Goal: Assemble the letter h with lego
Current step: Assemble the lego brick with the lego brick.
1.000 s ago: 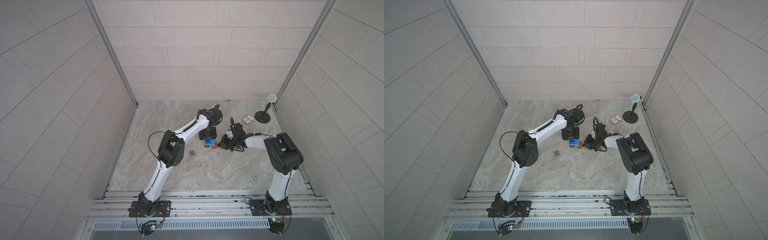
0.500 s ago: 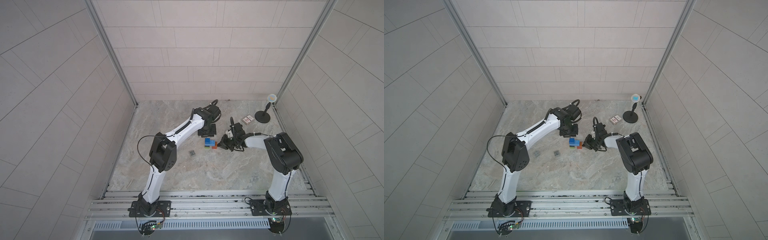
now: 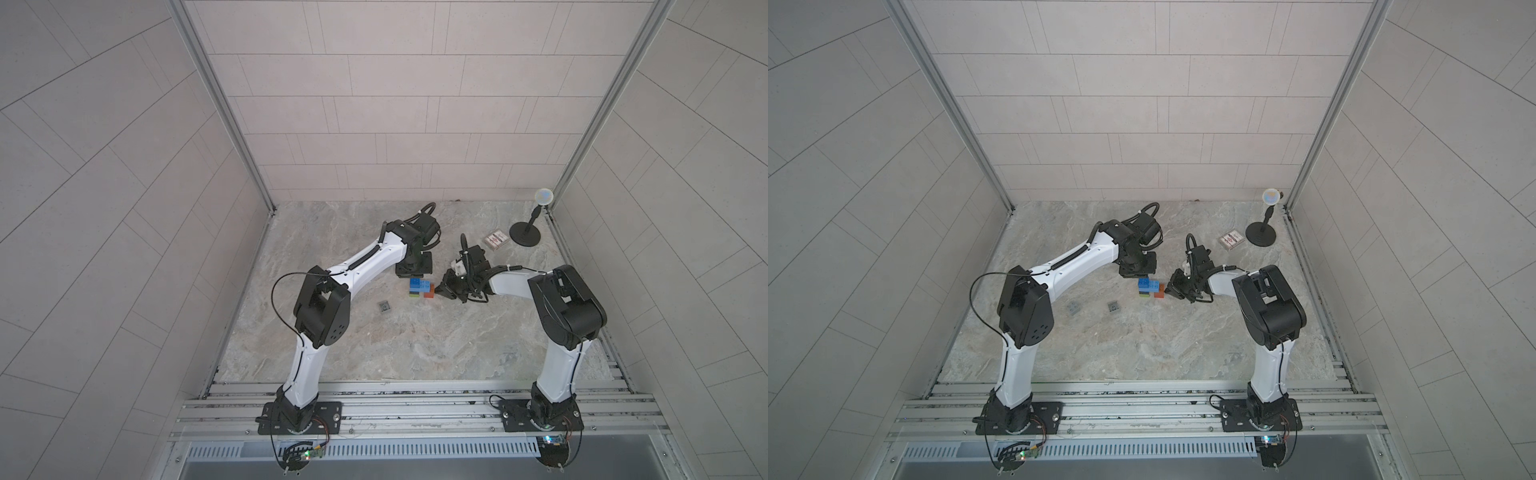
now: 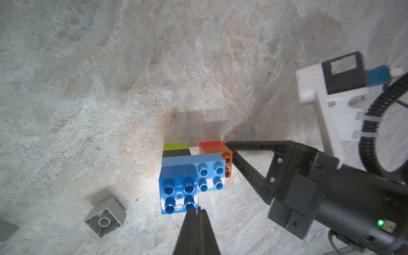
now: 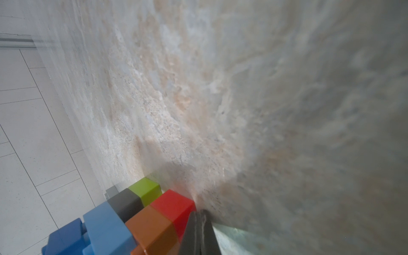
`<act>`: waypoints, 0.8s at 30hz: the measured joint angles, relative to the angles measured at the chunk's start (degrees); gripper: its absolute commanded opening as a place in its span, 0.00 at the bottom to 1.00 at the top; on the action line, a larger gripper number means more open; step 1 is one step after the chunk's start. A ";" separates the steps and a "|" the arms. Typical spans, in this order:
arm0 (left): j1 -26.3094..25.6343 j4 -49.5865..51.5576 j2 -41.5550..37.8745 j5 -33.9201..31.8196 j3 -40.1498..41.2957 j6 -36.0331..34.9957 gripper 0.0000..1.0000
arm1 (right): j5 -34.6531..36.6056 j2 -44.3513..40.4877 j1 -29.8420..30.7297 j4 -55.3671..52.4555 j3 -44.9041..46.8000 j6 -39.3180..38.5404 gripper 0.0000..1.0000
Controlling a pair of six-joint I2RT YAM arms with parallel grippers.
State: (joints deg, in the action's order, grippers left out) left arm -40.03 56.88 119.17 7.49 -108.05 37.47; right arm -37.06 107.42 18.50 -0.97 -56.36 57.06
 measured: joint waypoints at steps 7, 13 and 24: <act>0.00 -1.29 0.96 -0.42 2.38 -0.04 0.00 | 0.00 0.00 0.00 -0.24 0.00 -0.04 0.00; 0.00 -3.56 0.59 -0.11 4.04 0.00 0.00 | 0.00 0.00 0.00 -0.57 -0.13 -0.07 0.00; 0.96 -4.63 0.13 0.68 4.66 0.33 0.20 | 0.02 0.00 0.00 -0.83 -0.22 -0.20 0.00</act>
State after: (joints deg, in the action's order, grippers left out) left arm -39.07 52.25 119.31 8.16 -103.39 37.80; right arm -37.04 107.42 18.50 -1.80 -56.58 56.86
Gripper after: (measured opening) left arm 0.153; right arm 0.045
